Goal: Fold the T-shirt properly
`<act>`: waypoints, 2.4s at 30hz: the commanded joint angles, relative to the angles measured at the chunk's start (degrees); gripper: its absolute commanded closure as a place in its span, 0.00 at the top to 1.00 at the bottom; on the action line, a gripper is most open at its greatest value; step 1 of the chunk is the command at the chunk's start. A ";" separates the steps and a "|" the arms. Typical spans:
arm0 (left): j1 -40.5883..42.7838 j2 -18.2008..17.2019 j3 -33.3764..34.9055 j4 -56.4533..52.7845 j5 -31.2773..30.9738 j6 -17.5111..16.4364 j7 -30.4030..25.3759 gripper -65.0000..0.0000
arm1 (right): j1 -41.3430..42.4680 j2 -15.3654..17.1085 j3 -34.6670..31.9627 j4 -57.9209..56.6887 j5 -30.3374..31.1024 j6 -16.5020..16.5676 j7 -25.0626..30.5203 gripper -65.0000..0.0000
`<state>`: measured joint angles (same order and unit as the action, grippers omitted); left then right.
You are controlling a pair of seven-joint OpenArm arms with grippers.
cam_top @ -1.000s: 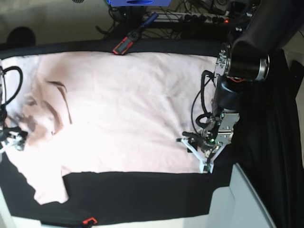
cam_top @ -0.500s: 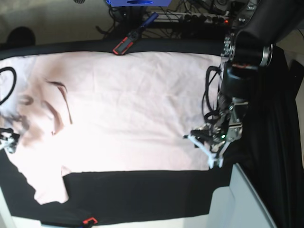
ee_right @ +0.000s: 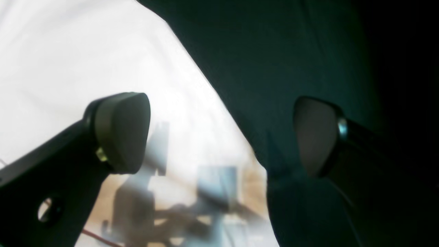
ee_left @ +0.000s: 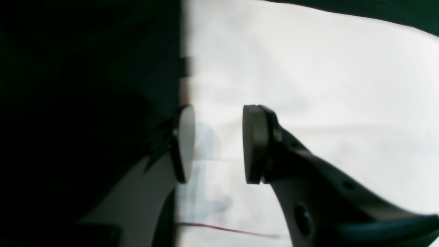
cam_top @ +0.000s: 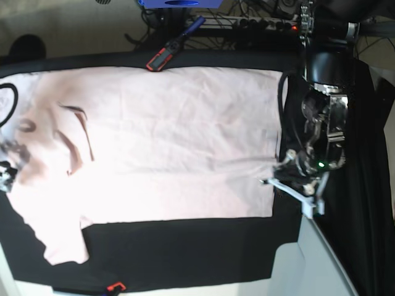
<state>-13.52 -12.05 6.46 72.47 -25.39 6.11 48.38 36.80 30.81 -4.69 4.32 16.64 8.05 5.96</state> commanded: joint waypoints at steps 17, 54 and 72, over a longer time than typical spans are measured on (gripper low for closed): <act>-26.88 2.78 -0.61 -40.25 -0.06 -0.17 -13.44 0.36 | -12.05 -0.61 16.07 10.94 0.37 10.01 1.03 0.98; -29.07 1.11 12.40 -50.18 3.98 -8.17 -20.47 0.51 | 8.00 -6.94 -2.48 4.69 0.10 -5.29 -5.56 0.98; -28.64 4.36 11.87 -50.53 12.33 -10.02 -20.73 0.51 | 3.34 0.01 1.22 4.43 0.37 -6.78 -5.47 0.98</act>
<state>-40.18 -7.46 18.41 21.26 -12.78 -4.36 28.67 37.89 29.41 -3.64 7.94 16.80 1.63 -1.10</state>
